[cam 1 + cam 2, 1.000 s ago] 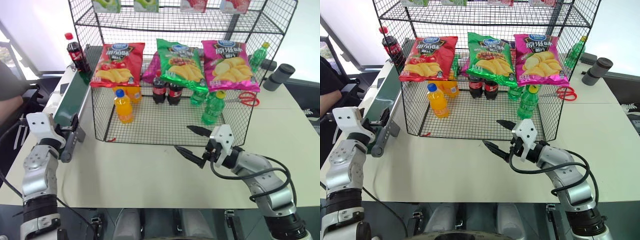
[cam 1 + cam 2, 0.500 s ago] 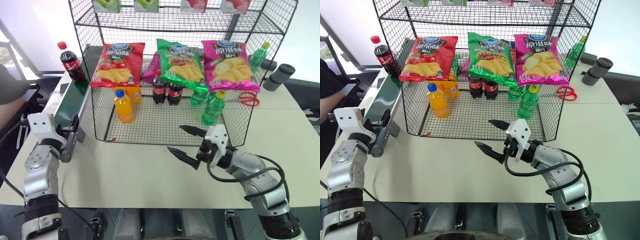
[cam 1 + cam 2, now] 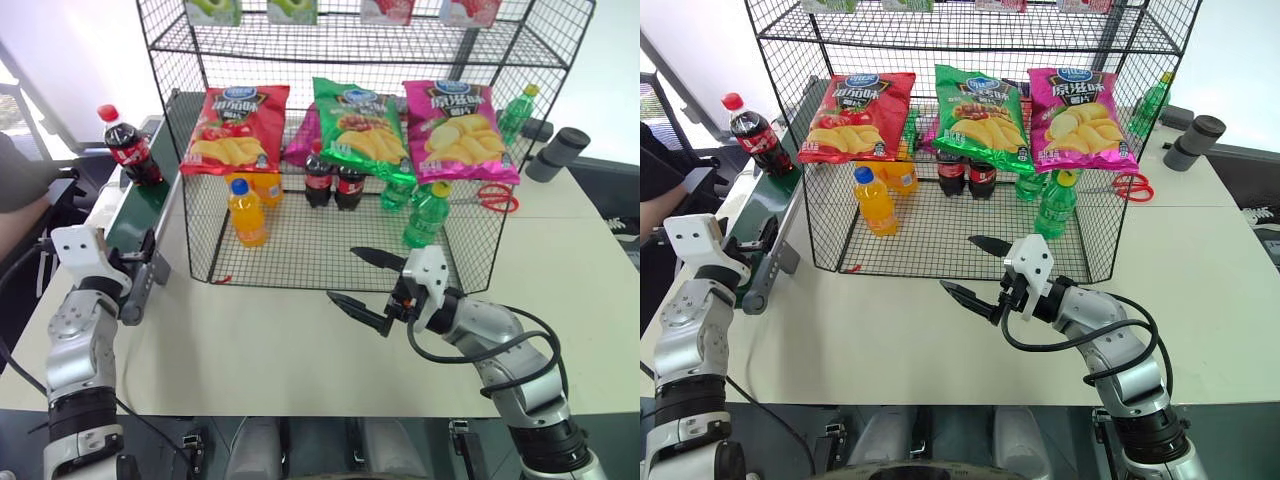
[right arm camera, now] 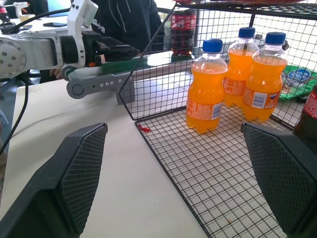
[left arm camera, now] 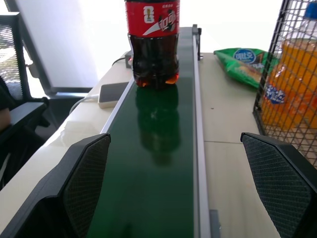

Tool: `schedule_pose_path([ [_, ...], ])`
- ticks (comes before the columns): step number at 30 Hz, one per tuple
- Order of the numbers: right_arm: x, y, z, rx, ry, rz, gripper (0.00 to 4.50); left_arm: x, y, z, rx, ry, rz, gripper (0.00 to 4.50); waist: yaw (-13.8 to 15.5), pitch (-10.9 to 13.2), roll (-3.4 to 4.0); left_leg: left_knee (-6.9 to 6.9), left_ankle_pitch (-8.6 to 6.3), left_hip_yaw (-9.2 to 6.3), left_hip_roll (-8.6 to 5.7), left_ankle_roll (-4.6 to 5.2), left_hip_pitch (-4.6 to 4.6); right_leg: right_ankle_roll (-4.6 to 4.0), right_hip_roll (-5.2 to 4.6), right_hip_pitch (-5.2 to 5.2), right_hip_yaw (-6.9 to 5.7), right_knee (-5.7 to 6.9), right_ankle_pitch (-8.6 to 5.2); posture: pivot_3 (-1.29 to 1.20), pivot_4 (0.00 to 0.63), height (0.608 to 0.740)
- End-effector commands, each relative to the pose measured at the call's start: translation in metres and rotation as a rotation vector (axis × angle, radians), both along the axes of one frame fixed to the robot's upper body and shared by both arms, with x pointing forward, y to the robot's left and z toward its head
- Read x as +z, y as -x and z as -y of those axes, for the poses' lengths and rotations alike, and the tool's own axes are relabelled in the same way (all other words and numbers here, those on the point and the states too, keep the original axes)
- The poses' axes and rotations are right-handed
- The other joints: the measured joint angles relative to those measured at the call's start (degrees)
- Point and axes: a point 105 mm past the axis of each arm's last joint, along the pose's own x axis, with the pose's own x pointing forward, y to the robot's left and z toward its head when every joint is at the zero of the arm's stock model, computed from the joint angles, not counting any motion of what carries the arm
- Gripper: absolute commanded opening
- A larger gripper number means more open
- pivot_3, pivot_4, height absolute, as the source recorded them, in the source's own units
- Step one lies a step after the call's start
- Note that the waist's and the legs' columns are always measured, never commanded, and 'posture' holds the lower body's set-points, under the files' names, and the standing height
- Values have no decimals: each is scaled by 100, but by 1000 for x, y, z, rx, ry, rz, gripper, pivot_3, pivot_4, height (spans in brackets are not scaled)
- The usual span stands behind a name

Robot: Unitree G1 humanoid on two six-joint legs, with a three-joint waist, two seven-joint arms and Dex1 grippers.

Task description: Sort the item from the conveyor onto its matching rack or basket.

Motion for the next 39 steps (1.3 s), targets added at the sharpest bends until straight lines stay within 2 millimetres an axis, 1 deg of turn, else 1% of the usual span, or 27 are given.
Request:
schedule_pose_path([
  [1,10,0,-3,9,-21,43,4486,10,3,-10,44,-19,44,4500,3,0,0,0,0,0,0,0,0,0,0,0,0,0,0,0,150,740],
  [12,10,-2,-4,2,-20,42,4486,8,7,-20,88,16,69,4500,2,0,0,0,0,0,0,0,0,0,-2,0,0,0,0,0,150,740],
  [17,9,-2,-5,3,-21,41,4486,9,9,-21,92,26,88,4500,2,0,0,0,0,0,0,0,-1,0,-3,0,-1,0,0,0,150,740],
  [21,9,-2,-4,2,-20,39,4486,10,10,-26,116,36,98,4500,2,0,0,0,0,0,0,0,-1,0,-3,-1,-1,0,0,0,150,740],
  [38,8,-1,-6,9,-20,34,4486,12,11,-27,121,39,122,4500,1,-1,-1,0,0,0,0,-1,-1,0,-4,-1,-1,0,0,0,150,740],
  [39,8,-1,-6,9,-20,33,4498,12,12,-28,125,36,120,4254,1,-1,-1,0,0,0,0,0,-1,0,-5,-1,-1,0,0,0,150,740],
])
